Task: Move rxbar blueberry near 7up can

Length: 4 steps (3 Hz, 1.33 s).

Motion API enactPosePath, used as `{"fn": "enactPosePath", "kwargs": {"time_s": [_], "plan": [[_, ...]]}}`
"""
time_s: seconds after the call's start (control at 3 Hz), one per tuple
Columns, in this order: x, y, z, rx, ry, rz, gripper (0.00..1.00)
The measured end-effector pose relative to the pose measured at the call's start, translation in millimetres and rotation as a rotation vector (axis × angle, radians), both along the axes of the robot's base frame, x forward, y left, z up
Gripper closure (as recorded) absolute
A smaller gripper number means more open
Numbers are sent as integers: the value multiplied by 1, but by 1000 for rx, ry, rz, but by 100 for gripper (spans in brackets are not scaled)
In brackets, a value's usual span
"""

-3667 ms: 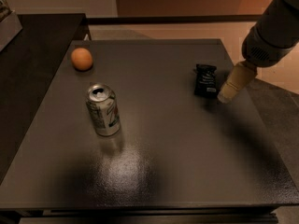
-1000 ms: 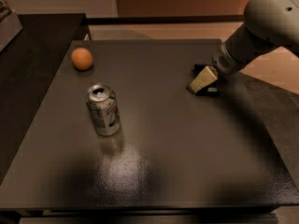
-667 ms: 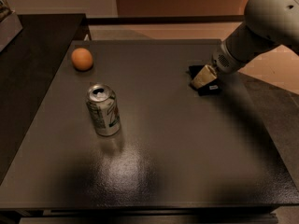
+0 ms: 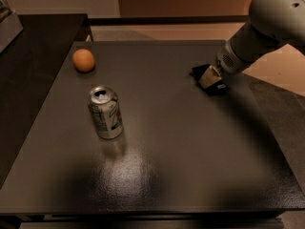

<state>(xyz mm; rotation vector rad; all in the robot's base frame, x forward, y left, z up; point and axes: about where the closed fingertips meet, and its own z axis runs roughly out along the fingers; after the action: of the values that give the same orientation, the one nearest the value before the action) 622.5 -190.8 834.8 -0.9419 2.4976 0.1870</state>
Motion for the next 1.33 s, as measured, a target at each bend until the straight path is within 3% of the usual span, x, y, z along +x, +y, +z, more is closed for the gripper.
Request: {"fn": "enactPosePath", "kwargs": {"time_s": [0.67, 1.33], "plan": [[-53, 65, 29, 90, 20, 197, 100], [-95, 117, 23, 124, 81, 356, 100]]}}
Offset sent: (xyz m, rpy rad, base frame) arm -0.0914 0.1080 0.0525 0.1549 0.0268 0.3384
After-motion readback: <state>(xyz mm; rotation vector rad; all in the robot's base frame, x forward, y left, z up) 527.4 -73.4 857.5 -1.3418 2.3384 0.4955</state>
